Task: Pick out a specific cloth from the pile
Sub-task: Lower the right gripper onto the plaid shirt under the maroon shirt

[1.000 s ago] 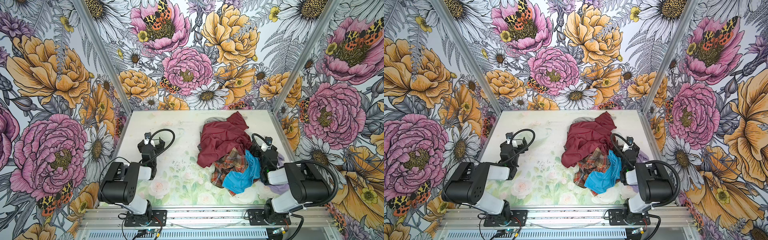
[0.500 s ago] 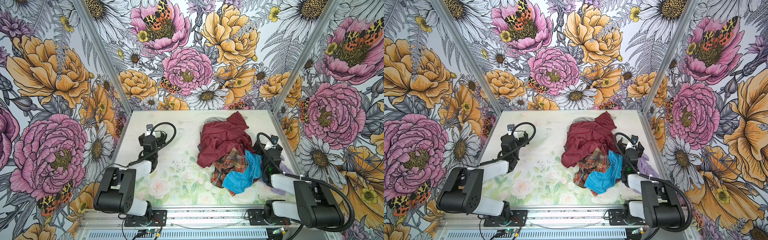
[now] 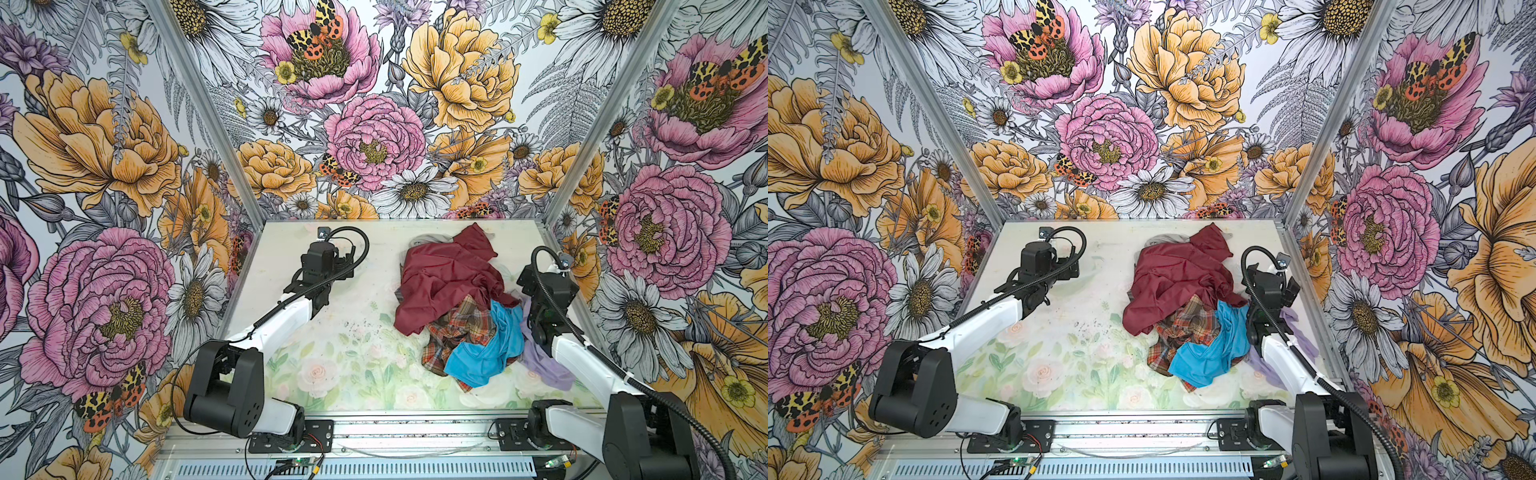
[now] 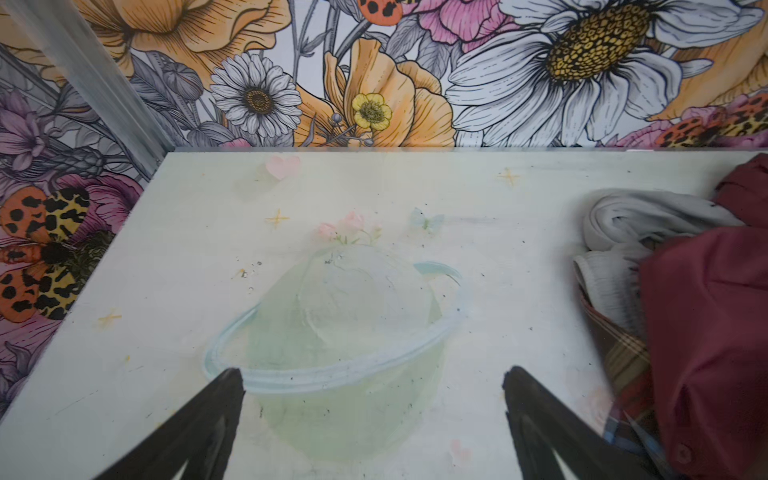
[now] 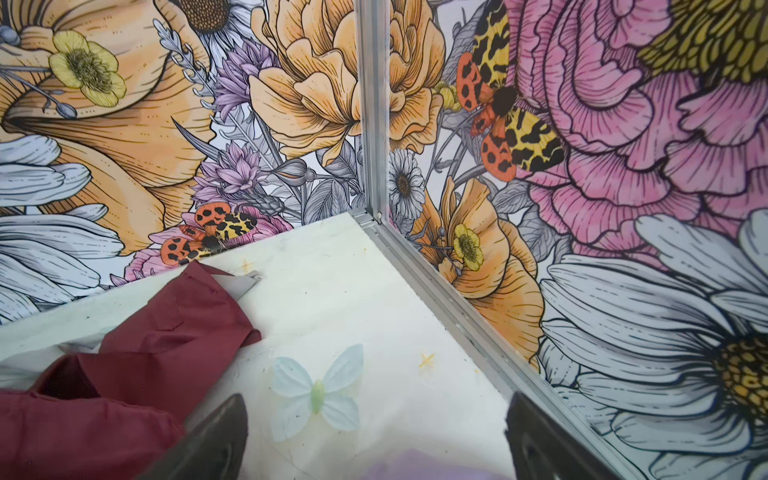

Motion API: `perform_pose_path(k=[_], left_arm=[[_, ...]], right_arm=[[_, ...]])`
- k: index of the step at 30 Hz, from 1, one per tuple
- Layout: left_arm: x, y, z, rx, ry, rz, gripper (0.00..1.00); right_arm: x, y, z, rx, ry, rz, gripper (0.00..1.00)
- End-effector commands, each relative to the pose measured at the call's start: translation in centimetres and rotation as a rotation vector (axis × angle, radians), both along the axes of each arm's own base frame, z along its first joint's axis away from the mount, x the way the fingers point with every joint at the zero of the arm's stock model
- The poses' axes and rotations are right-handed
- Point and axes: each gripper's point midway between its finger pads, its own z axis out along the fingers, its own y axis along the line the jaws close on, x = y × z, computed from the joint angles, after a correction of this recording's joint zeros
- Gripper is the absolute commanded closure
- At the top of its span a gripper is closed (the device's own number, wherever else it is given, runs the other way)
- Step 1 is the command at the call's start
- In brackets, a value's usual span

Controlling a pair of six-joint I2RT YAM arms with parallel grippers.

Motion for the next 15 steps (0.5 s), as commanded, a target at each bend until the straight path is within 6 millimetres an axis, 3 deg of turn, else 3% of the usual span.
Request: perform_pose_path(k=[1,7,15], left_arm=[[-1.2,-2.9,-1.4,-0.044,0.106,-0.097,0.01],[-2.4,-6.6,-1.2,-0.065,0.158,-0.208,0.01],[-4.1,-10.5,-1.3,-0.081,0.202,-0.326,0.01]], right_arm=[[-0.6,0.9,0.2,0.048,0.111,0.028,0.05],[-1.2,5.2,2.1,0.105,0.215,0.185,0.07],[-5.5,11.4,3.3,0.199,0.349,0.400,0.11]])
